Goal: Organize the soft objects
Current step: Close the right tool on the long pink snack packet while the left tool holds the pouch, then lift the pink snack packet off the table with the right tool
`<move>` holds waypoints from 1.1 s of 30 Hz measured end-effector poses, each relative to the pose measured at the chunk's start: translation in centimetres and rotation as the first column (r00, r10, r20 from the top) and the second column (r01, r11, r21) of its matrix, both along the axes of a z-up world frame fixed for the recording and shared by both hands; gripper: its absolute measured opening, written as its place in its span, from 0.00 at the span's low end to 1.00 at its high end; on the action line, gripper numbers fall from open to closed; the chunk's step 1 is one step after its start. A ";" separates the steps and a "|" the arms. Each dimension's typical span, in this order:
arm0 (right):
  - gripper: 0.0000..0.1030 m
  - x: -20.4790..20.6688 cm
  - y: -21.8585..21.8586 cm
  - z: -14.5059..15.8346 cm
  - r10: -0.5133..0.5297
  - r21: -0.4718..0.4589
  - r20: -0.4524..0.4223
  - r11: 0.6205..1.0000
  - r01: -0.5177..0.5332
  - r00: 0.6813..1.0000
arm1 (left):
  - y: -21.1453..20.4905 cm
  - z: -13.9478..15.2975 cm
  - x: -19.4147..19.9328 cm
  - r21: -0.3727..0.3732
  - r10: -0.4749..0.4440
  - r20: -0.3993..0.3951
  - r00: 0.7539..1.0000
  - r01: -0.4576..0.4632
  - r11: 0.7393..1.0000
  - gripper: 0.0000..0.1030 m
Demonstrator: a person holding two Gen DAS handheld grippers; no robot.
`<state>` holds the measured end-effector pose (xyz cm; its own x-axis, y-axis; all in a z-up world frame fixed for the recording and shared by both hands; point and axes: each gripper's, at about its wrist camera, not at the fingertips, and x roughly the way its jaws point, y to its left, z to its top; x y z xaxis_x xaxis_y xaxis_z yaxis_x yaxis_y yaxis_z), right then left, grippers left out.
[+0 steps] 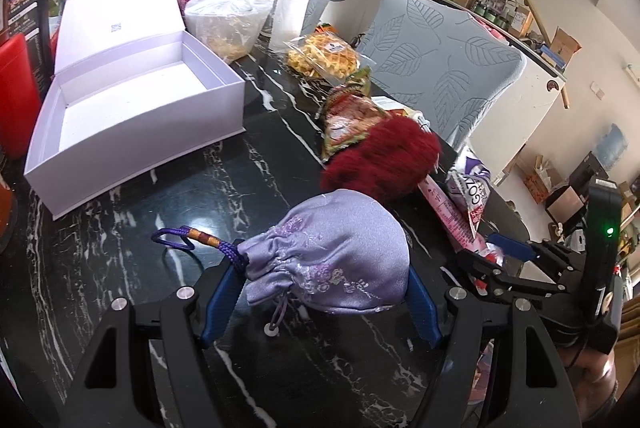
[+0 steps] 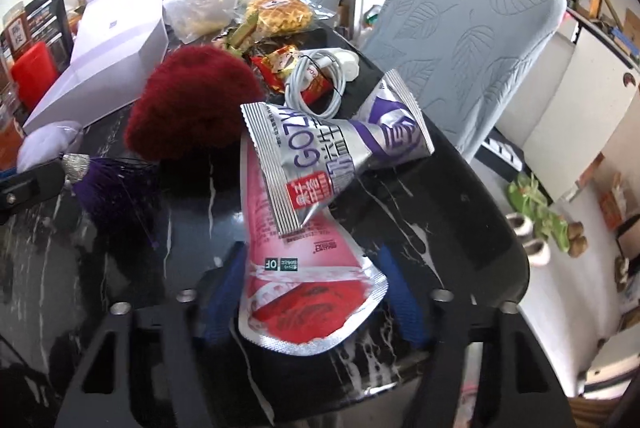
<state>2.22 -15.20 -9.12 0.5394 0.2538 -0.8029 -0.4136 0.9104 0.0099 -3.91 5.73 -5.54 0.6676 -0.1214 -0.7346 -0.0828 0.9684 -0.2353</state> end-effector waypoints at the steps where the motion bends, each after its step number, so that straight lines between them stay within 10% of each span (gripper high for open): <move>1: 0.53 -0.1 -0.2 0.0 0.006 0.005 -0.011 1.000 -0.005 1.000 | -0.1 0.0 0.0 -0.002 -0.004 -0.001 1.000 0.004 1.000 0.71; 8: 0.24 -1.8 1.0 0.4 0.105 0.009 -0.029 0.994 -0.105 0.994 | -0.2 0.2 -0.1 0.000 -0.021 0.004 1.000 0.021 1.000 0.71; 14: 0.25 -2.2 1.3 0.3 0.118 0.056 -0.044 0.992 -0.115 0.992 | 0.6 0.4 -0.7 0.000 0.005 0.014 1.000 -0.005 1.000 0.71; 22: 0.63 -2.1 2.8 0.9 0.121 -0.040 0.030 0.992 -0.120 0.992 | 0.9 1.0 -1.5 0.003 0.028 0.034 0.999 -0.028 1.000 0.71; 33: 0.67 -1.3 -0.3 -0.1 0.005 0.025 -0.050 1.000 -0.004 0.999 | 0.5 0.7 -0.9 -0.012 0.006 0.023 1.000 -0.006 1.000 0.71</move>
